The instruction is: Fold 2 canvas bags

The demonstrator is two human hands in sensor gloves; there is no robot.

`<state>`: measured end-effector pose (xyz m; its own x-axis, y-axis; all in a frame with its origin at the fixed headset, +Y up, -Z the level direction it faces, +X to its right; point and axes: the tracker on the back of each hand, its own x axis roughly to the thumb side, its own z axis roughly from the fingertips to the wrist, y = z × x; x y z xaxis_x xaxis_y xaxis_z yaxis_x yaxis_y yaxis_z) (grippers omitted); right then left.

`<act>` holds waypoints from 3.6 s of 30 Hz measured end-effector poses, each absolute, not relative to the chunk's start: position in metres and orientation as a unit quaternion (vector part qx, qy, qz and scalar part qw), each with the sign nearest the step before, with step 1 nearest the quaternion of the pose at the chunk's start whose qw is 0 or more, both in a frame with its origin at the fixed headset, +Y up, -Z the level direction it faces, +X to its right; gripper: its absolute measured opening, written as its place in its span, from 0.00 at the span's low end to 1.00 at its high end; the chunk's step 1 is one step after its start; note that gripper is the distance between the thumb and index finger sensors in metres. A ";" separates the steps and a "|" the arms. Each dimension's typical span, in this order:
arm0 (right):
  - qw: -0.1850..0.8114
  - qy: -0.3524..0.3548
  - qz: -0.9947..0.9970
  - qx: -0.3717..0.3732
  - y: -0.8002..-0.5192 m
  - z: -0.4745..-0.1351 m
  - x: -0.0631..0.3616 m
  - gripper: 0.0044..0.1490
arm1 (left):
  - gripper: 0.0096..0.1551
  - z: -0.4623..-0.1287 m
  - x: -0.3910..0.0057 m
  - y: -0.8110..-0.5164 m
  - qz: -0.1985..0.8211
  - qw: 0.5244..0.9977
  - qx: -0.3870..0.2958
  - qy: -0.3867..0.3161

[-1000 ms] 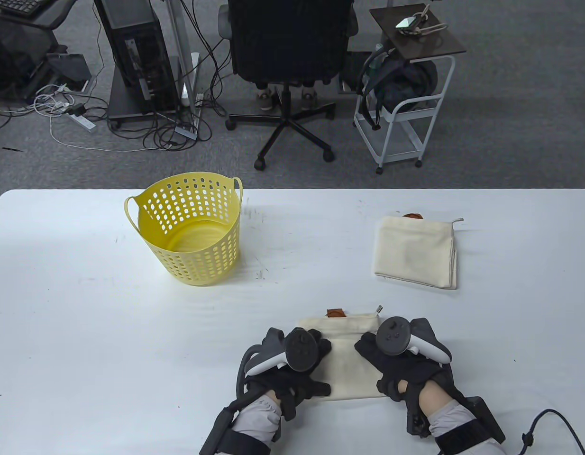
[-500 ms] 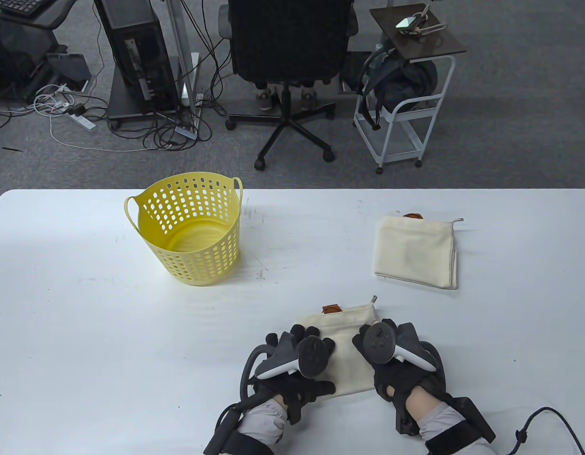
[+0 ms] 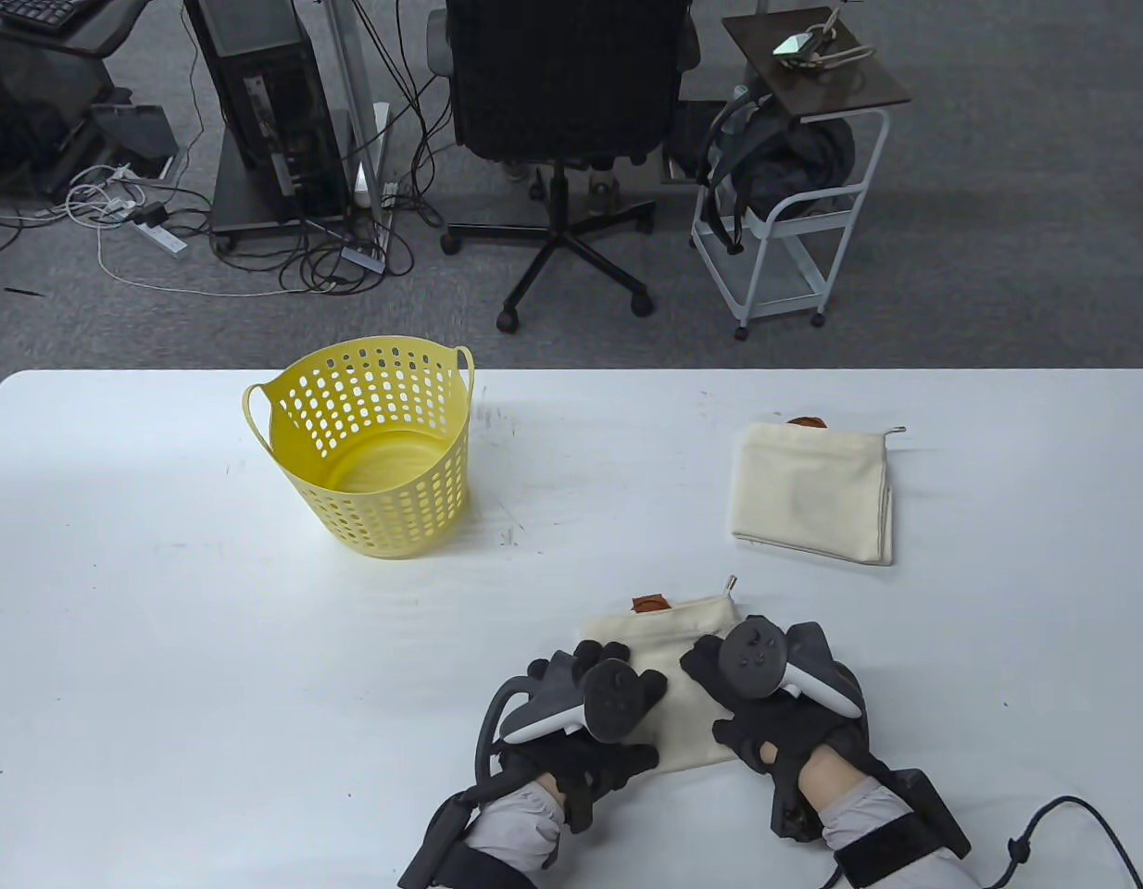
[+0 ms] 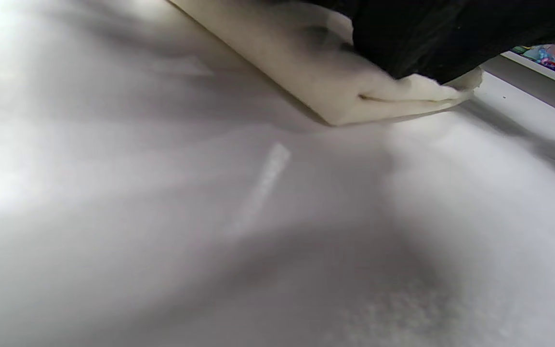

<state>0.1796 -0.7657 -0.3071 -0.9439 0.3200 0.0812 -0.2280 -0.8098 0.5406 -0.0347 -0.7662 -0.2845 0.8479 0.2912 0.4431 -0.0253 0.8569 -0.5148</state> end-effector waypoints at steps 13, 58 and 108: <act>0.142 0.180 0.973 0.026 -0.764 -0.308 0.194 0.50 | 0.51 -0.280 -0.027 -0.766 0.064 0.933 -0.243 -0.258; 0.762 -0.095 0.617 -0.172 -0.744 -0.445 0.336 0.41 | 0.47 -0.302 -0.088 -0.736 0.227 0.948 -0.141 -0.175; 0.137 -0.019 0.986 0.091 -0.724 -0.291 0.197 0.55 | 0.51 -0.276 -0.117 -0.717 0.071 0.980 0.013 -0.186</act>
<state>0.1970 -0.7237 -0.2913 -0.9461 0.2659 0.1848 -0.2727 -0.9620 -0.0119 -0.1174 -0.7168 -0.2761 0.9206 0.1351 0.3664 -0.1446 0.9895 -0.0016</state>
